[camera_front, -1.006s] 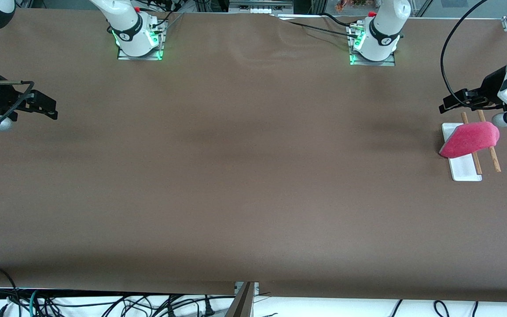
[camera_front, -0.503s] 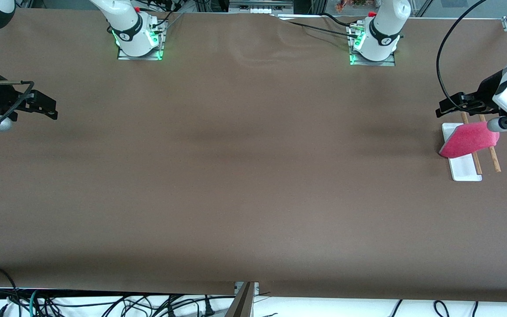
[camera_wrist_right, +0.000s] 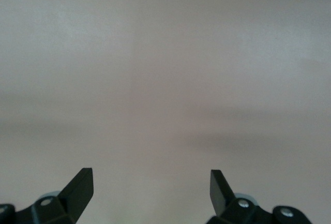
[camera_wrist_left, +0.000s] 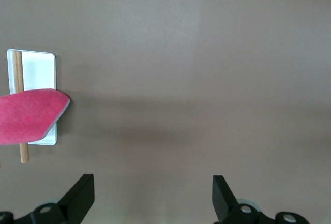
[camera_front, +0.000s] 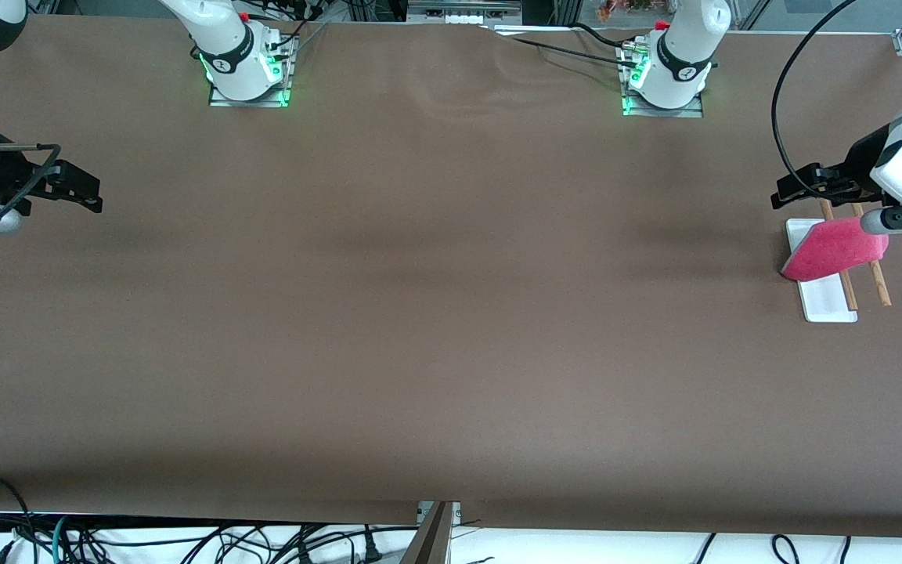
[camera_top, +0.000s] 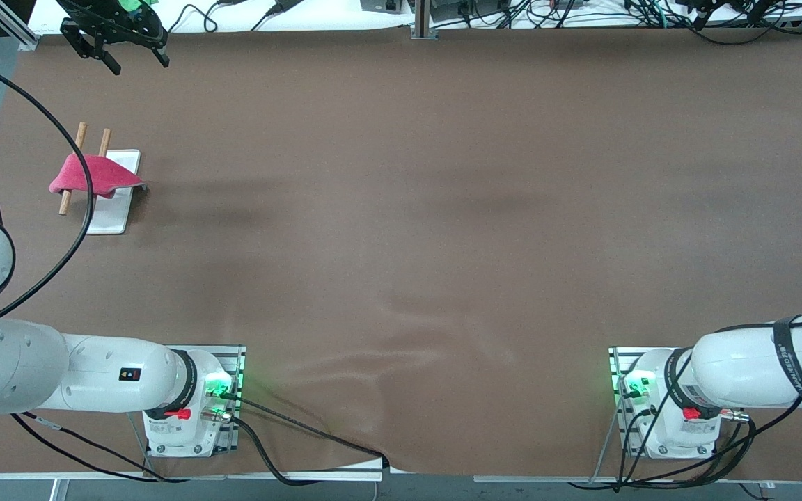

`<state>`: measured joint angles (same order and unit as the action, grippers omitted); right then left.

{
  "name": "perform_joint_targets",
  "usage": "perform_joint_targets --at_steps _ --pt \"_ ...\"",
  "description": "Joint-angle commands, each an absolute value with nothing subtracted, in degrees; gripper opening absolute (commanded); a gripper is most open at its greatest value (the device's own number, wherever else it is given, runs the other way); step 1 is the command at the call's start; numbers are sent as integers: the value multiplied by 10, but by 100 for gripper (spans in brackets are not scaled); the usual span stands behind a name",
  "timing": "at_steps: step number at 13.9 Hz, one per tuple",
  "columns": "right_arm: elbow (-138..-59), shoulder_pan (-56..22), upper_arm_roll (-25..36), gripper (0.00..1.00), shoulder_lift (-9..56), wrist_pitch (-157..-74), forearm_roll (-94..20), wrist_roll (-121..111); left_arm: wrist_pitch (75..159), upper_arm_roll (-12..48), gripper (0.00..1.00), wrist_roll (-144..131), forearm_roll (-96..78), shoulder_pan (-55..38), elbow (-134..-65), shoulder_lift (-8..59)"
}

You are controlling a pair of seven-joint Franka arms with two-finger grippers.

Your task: Pass towel and hang on rack

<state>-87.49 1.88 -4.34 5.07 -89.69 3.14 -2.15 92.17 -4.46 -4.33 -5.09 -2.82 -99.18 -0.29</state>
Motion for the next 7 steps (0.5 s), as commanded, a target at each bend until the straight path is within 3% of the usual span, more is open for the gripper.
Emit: perform_joint_targets --at_steps 1,7 --pt "-860 19 -41 100 57 -894 24 -28 905 -37 100 -45 -53 -19 -942 32" --pt "-860 19 -41 100 57 -894 23 -28 896 -41 100 -44 -52 -18 -938 38"
